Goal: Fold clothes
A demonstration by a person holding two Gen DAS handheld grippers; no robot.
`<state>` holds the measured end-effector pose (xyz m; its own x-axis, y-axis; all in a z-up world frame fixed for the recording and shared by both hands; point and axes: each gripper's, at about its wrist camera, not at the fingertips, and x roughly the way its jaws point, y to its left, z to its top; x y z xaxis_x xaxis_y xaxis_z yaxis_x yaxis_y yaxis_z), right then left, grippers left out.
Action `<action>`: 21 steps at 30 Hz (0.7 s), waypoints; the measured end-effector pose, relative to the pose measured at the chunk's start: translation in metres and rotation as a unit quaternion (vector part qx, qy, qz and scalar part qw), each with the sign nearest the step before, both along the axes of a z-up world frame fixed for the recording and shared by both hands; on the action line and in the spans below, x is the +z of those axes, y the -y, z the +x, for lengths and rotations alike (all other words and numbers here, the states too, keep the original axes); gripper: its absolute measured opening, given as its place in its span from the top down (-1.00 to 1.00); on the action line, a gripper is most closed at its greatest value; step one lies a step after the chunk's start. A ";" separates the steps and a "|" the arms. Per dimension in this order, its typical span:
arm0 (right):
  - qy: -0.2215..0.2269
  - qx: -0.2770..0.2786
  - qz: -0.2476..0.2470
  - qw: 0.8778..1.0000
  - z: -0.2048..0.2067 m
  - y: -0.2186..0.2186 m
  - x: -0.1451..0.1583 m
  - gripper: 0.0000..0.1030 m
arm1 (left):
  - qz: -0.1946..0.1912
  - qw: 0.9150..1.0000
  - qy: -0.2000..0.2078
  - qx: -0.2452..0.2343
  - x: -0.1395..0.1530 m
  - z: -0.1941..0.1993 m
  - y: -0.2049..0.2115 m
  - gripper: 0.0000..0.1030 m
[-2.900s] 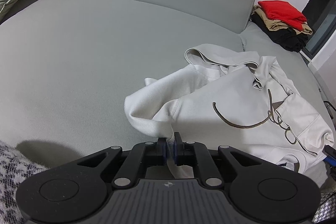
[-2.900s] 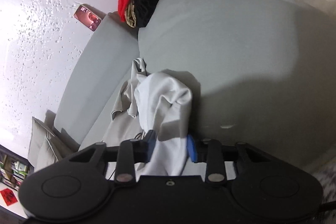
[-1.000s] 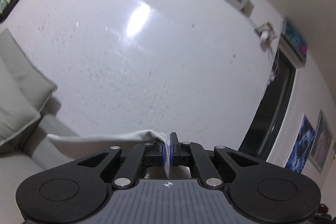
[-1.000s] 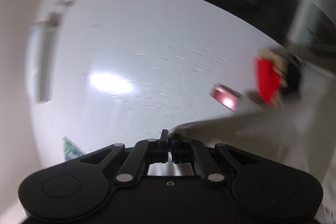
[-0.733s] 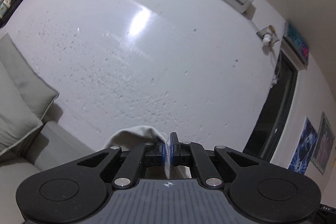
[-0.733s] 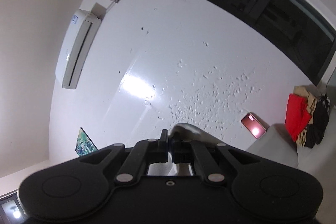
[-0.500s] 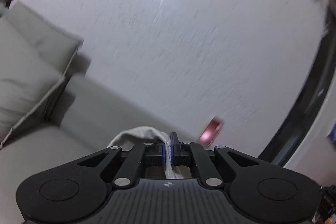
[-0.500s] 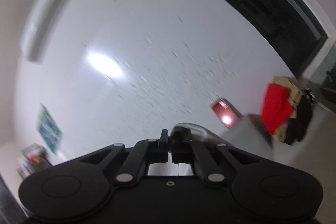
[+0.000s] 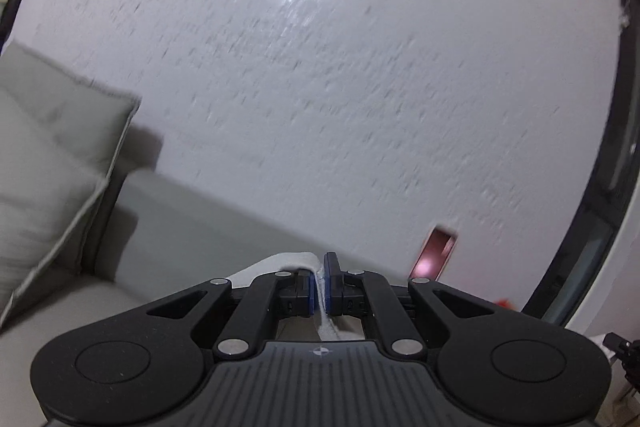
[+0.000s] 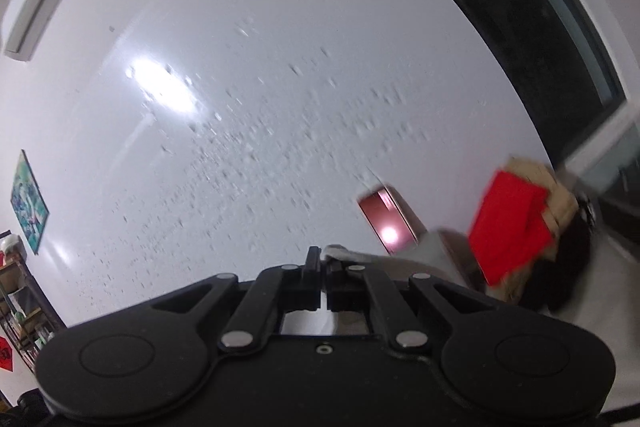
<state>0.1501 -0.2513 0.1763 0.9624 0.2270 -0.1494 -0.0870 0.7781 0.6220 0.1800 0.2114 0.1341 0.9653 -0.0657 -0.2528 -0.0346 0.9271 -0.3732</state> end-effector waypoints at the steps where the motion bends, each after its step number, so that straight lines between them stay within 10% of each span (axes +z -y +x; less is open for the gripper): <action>1: -0.020 0.003 0.007 1.000 0.002 0.003 -0.023 0.96 | -0.003 1.000 -0.017 0.002 -0.021 0.001 0.000 0.94; 12: -0.251 0.010 0.068 0.966 -0.029 0.003 -0.258 0.96 | -0.074 0.971 -0.224 0.047 -0.236 -0.020 -0.012 0.94; 21: -0.258 0.007 0.040 0.965 -0.050 -0.004 -0.232 0.96 | -0.080 0.976 -0.197 0.051 -0.205 -0.047 -0.024 0.93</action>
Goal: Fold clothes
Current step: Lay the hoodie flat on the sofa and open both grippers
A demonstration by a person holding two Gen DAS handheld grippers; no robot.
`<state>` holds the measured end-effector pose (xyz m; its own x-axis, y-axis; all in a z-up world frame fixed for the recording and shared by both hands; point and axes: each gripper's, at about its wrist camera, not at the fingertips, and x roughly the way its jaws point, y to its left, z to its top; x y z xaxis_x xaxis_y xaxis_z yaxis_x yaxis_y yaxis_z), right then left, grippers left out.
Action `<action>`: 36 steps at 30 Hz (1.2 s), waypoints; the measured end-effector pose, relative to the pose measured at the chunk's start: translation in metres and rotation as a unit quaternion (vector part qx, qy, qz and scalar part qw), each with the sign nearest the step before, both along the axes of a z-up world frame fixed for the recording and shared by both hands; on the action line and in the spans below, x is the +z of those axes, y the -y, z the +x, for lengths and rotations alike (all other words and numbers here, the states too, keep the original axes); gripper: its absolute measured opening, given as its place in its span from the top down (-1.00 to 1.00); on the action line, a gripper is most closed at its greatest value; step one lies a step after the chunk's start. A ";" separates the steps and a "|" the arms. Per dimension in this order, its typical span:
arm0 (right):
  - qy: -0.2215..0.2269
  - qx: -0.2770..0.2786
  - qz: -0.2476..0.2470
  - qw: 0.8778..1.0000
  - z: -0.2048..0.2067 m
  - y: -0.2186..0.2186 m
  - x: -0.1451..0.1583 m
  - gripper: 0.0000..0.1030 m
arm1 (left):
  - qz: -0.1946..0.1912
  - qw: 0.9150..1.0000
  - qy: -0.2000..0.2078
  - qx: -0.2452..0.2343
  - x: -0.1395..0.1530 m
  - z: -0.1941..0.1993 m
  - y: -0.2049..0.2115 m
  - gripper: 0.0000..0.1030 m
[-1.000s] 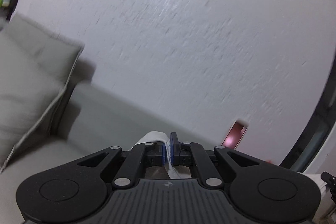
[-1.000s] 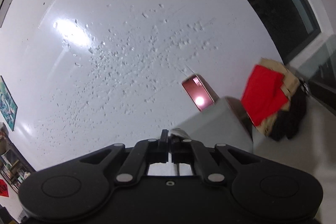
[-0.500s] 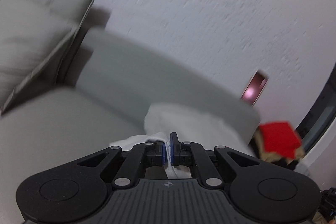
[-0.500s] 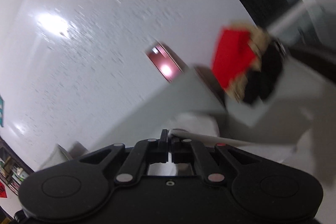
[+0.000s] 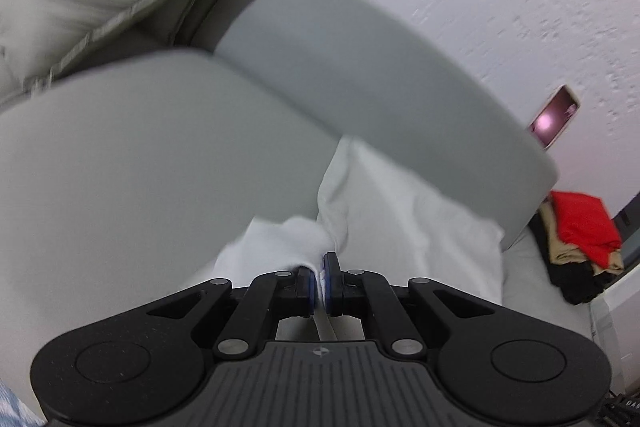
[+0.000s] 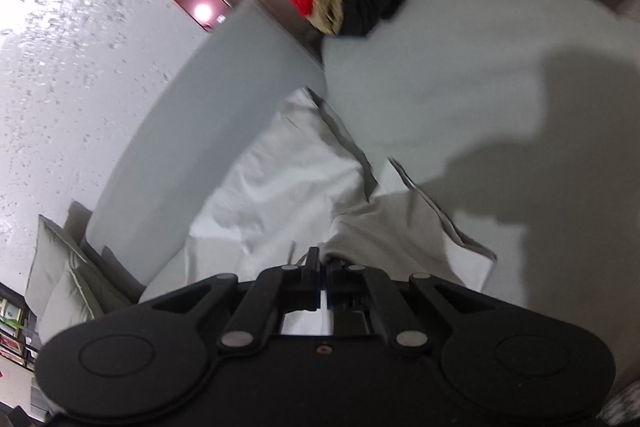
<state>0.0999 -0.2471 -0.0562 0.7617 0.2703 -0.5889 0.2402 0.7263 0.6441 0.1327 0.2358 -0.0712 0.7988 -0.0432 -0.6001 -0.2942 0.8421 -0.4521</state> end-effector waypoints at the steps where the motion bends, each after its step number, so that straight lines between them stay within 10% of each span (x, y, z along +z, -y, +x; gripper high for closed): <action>1: 0.007 0.001 -0.005 1.000 -0.003 0.000 0.011 0.96 | 0.004 1.000 0.009 -0.002 0.010 -0.003 0.000 0.93; 7: 0.027 0.031 -0.069 0.997 -0.034 -0.006 0.063 0.96 | 0.036 0.999 0.007 -0.029 0.035 -0.029 -0.001 0.93; 13: -0.019 0.056 -0.123 0.991 -0.060 -0.014 0.040 0.96 | 0.084 0.994 -0.053 -0.045 0.001 -0.048 0.012 0.91; 20: -0.082 0.062 -0.159 0.982 -0.063 -0.020 -0.014 0.91 | 0.200 0.961 -0.179 -0.061 -0.056 -0.045 0.034 0.81; 25: -0.085 0.075 -0.189 0.975 -0.088 -0.004 -0.008 0.43 | 0.295 0.943 -0.150 -0.040 -0.023 -0.089 0.034 0.55; 30: -0.009 0.142 -0.122 0.982 -0.123 0.000 0.002 0.39 | 0.266 0.949 -0.036 -0.163 -0.004 -0.139 0.072 0.14; 36: 0.028 0.280 -0.171 0.944 -0.123 -0.088 -0.034 0.22 | 0.344 0.902 -0.050 -0.257 -0.048 -0.125 0.158 -0.05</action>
<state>-0.0235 -0.1590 -0.0899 0.5881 0.4421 -0.6773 -0.2710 0.8967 0.3500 0.0079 0.0774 -0.1189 0.7197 0.0172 -0.6941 0.2054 0.9497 0.2364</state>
